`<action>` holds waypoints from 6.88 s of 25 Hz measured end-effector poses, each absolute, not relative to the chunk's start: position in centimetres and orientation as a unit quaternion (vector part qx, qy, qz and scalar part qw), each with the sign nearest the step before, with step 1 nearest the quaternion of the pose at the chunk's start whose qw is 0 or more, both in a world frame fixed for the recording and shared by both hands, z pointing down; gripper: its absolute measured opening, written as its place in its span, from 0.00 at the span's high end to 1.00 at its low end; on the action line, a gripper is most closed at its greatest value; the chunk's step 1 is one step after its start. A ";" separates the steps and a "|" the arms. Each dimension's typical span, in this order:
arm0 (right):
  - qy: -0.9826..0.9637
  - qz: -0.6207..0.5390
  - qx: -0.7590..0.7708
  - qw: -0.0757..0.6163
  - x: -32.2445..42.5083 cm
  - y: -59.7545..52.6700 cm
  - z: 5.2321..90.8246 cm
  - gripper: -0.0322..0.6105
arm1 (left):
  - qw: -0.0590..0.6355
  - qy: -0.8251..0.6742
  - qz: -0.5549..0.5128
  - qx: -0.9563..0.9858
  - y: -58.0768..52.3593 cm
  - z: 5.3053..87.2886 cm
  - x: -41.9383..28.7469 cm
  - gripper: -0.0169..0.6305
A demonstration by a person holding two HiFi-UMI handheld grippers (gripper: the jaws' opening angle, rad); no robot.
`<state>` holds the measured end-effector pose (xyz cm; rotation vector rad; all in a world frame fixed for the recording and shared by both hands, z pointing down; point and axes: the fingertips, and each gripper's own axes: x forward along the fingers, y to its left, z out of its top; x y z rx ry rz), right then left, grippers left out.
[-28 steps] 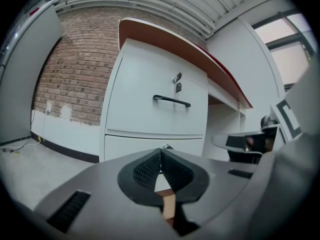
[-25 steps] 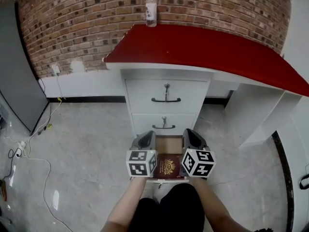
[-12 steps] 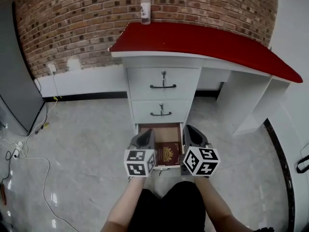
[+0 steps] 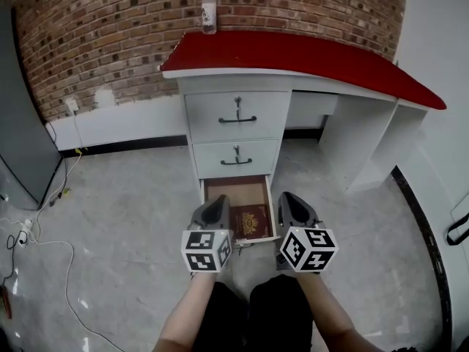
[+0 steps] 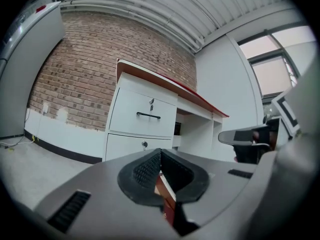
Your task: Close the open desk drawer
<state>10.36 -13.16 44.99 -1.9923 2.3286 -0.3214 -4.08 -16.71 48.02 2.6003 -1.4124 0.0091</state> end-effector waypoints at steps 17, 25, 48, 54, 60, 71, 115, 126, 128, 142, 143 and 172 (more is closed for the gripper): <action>0.764 -0.092 -0.638 0.011 10.6 -12.7 45.7 0.93 | 0.067 -0.472 0.017 0.879 -15.8 48.8 -3.5 0.96; 0.763 -0.104 -0.638 0.013 11.0 -13.0 47.0 0.93 | 0.065 -0.468 0.020 0.881 -15.9 49.6 -3.1 0.96; 0.756 -0.191 -0.621 -0.072 8.3 -13.0 65.3 0.93 | 0.135 -0.485 0.047 0.863 -15.2 64.6 -7.4 0.96; 0.754 -0.191 -0.621 -0.098 8.4 -12.3 68.7 0.93 | 0.131 -0.479 0.046 0.867 -13.4 68.1 -7.9 0.96; 0.755 -0.190 -0.622 -0.086 8.0 -11.3 71.7 0.93 | 0.112 -0.471 0.060 0.873 -12.2 71.3 -7.8 0.96; 0.748 -0.215 -0.622 -0.083 8.0 -11.1 76.9 0.93 | 0.136 -0.485 0.090 0.859 -10.7 78.2 -8.2 0.96; 0.745 -0.199 -0.637 -0.008 8.6 -15.4 72.9 0.93 | 0.159 -0.495 0.043 0.853 -16.4 73.1 -7.8 0.96; 0.738 -0.207 -0.642 0.003 9.2 -17.7 71.0 0.93 | 0.158 -0.498 0.043 0.851 -18.2 71.3 -7.2 0.96; 0.731 -0.205 -0.650 0.007 9.7 -18.2 71.1 0.93 | 0.149 -0.496 0.044 0.854 -18.4 71.3 -6.7 0.96; 0.744 -0.162 -0.648 -0.013 9.0 -20.0 70.8 0.93 | 0.142 -0.504 0.066 0.849 -20.9 71.2 -7.3 0.96; 0.744 -0.163 -0.647 -0.012 8.9 -20.3 70.8 0.93 | 0.143 -0.504 0.065 0.849 -21.3 71.2 -7.4 0.96; 0.751 -0.168 -0.639 -0.008 9.4 -27.8 70.8 0.93 | 0.154 -0.511 0.054 0.844 -28.8 71.1 -6.9 0.96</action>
